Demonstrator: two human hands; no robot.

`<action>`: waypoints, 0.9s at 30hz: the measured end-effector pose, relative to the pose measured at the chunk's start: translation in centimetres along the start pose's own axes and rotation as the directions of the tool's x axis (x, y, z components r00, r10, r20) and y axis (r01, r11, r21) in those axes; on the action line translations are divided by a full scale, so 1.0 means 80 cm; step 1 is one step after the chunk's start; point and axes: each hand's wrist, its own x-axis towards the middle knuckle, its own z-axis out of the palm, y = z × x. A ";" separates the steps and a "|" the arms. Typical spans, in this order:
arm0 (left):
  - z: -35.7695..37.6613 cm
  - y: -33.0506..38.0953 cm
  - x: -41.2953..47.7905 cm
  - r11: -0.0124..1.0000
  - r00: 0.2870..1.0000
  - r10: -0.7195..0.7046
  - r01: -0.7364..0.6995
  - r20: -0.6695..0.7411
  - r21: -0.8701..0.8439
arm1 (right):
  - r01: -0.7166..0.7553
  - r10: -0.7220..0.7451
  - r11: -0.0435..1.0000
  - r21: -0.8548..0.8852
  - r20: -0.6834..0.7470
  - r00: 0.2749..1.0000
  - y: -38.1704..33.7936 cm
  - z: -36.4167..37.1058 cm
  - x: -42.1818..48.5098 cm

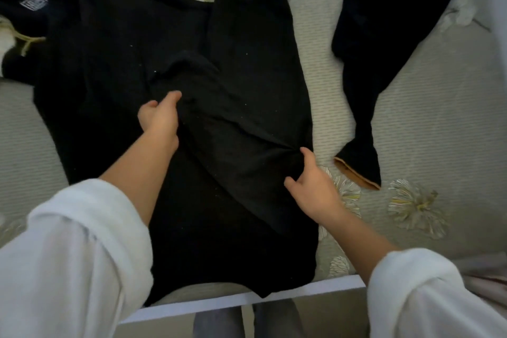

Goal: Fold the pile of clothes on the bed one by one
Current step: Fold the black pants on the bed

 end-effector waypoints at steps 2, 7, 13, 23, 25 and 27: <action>0.012 0.016 0.004 0.990 0.993 -0.093 0.100 0.071 -0.098 | -0.010 0.010 1.000 -0.027 -0.013 1.000 -0.003 0.002 0.003; 0.002 0.020 0.006 0.967 0.986 0.153 -0.136 0.064 -0.214 | -0.001 0.001 1.000 -0.002 -0.113 0.994 0.009 0.011 -0.007; -0.062 -0.005 0.033 0.998 0.957 0.044 -0.053 0.286 0.026 | 0.090 -0.108 0.981 -0.169 -0.098 0.989 0.008 0.025 -0.017; -0.192 -0.005 0.044 0.880 0.892 0.404 -0.439 0.200 0.179 | 0.313 -0.318 0.913 -0.260 0.026 0.948 -0.135 0.100 -0.025; -0.232 0.005 0.060 0.881 0.896 0.435 -0.445 0.094 0.159 | 0.362 -0.365 0.892 -0.270 0.042 0.930 -0.174 0.121 -0.025; -0.270 0.009 0.080 0.899 0.906 0.422 -0.414 -0.024 0.144 | 0.410 -0.418 0.859 -0.307 0.041 0.907 -0.207 0.144 -0.023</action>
